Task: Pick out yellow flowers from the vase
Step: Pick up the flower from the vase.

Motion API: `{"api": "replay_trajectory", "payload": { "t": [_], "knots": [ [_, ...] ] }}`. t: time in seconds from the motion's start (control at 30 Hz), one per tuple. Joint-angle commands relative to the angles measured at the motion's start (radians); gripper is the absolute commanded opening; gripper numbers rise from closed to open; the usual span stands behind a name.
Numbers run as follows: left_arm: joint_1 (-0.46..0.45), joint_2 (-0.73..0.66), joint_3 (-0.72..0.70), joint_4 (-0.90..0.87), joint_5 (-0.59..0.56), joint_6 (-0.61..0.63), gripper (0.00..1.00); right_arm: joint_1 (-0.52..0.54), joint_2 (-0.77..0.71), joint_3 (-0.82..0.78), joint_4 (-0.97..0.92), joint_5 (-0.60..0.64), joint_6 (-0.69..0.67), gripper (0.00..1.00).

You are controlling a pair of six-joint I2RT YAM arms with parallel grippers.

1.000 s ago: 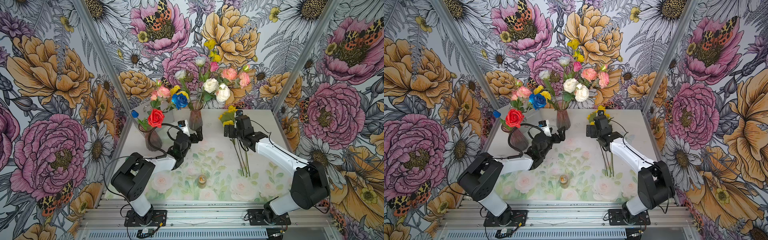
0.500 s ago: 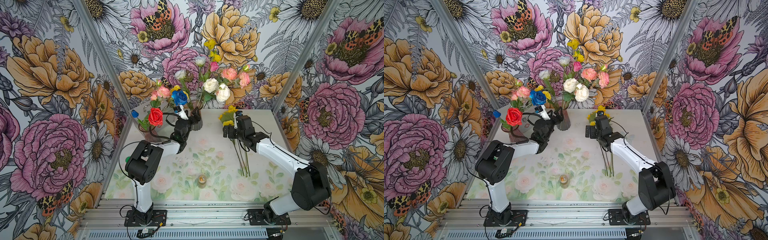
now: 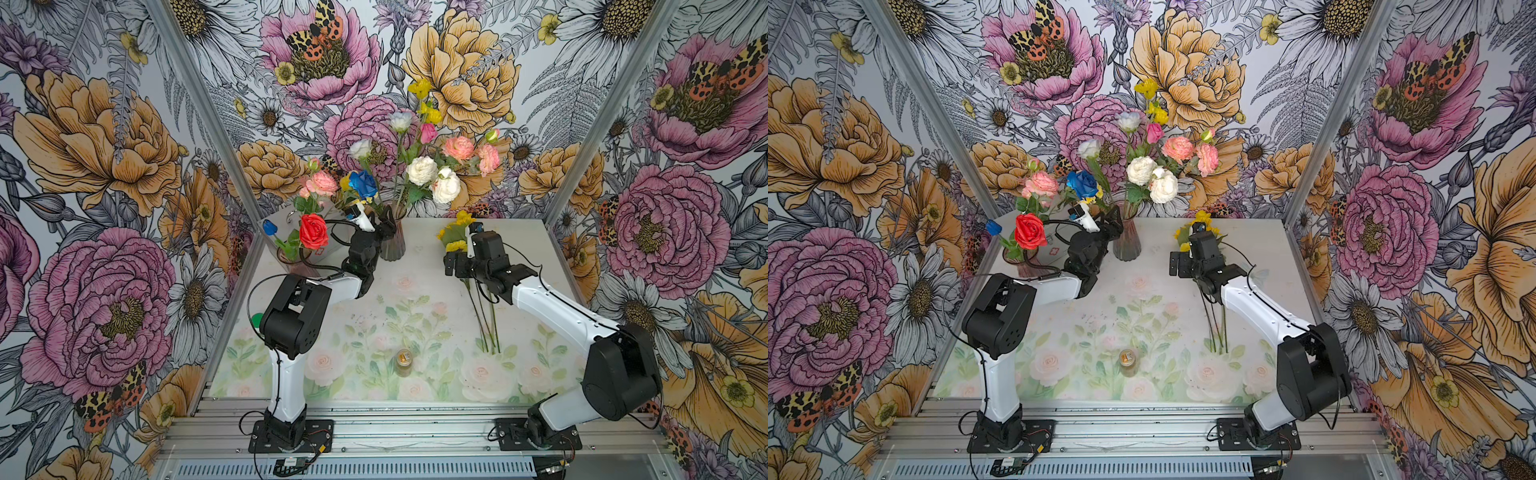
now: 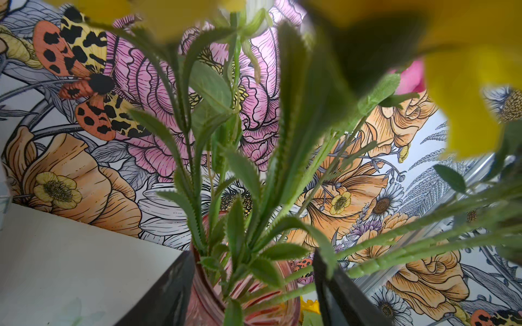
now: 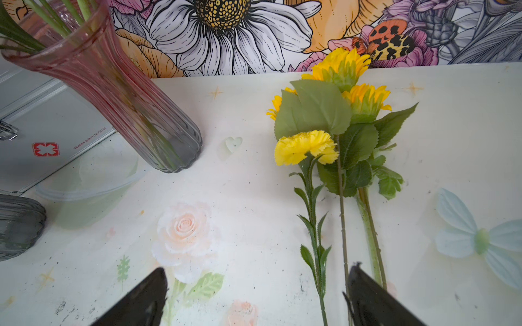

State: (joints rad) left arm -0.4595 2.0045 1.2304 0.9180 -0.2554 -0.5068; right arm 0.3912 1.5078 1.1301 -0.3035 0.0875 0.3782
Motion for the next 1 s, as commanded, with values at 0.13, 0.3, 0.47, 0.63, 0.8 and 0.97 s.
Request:
{"api": "replay_trajectory", "payload": {
  "t": [0.13,0.3,0.47,0.63,0.8,0.97],
  "knots": [
    [0.013,0.007,0.037,0.024,-0.021,0.074,0.59,-0.006,0.018,0.006,0.004,-0.020,0.013,0.99],
    [0.028,0.010,0.043,0.019,-0.011,0.083,0.57,-0.006,0.021,0.008,0.004,-0.029,0.013,0.99],
    [0.043,0.009,0.047,0.015,0.005,0.098,0.56,-0.006,0.022,0.009,0.004,-0.031,0.014,0.98],
    [0.052,0.013,0.066,-0.008,0.027,0.108,0.34,-0.006,0.024,0.009,0.005,-0.034,0.014,0.98],
    [0.052,0.011,0.058,-0.009,0.034,0.111,0.30,-0.006,0.027,0.011,0.005,-0.036,0.013,0.98],
    [0.045,-0.002,0.055,-0.023,0.073,0.116,0.20,-0.006,0.031,0.014,0.004,-0.046,0.016,0.98]
  ]
}}
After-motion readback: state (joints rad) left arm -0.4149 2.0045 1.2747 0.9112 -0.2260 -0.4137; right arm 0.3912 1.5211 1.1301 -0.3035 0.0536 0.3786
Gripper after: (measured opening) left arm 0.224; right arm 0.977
